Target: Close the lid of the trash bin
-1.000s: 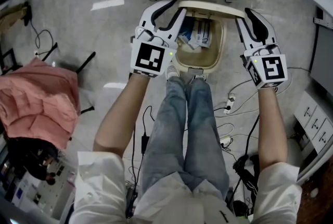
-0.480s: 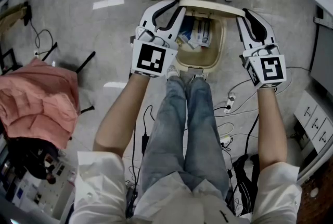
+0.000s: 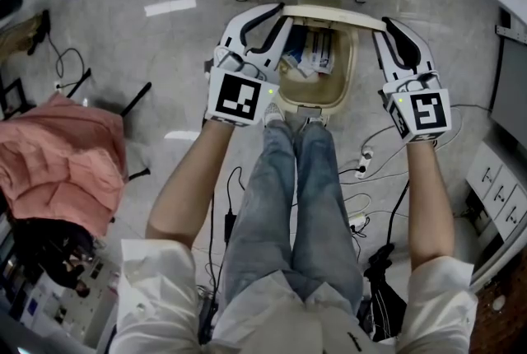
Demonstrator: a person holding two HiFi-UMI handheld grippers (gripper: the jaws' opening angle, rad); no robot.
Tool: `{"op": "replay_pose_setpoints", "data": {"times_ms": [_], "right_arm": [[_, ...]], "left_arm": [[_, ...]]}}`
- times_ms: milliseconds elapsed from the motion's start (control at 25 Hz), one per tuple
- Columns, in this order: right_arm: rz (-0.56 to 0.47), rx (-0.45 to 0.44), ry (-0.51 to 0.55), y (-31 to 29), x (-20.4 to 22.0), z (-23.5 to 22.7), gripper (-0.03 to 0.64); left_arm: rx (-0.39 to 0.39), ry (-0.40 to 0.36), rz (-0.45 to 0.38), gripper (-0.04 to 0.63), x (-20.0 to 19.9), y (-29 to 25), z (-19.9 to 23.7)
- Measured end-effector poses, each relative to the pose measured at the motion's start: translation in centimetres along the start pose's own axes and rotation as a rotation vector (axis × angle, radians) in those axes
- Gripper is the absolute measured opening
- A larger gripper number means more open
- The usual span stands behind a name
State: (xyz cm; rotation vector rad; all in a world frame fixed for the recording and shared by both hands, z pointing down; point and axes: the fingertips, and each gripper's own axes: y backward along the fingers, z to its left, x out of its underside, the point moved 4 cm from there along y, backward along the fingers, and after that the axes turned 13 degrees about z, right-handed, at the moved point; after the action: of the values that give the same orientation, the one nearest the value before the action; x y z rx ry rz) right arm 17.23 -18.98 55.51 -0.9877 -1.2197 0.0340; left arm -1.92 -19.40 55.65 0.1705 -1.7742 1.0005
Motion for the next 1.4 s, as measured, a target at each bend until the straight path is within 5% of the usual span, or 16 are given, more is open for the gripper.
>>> {"op": "replay_pose_setpoints", "data": {"times_ms": [320, 800, 1400], "right_arm": [[0.029, -0.019, 0.051, 1.1, 0.9, 1.2, 0.078], [0.06, -0.044, 0.063, 2.3, 2.2, 2.9, 0.091], [0.123, -0.07, 0.16, 3.3, 4.4, 5.6, 0.114]], "left_arm": [[0.064, -0.109, 0.042, 0.064, 0.6, 1.3, -1.3], [0.092, -0.108, 0.067, 0.066, 1.7, 2.8, -2.9], [0.169, -0.208, 0.127, 0.083, 4.2, 4.6, -5.4]]}}
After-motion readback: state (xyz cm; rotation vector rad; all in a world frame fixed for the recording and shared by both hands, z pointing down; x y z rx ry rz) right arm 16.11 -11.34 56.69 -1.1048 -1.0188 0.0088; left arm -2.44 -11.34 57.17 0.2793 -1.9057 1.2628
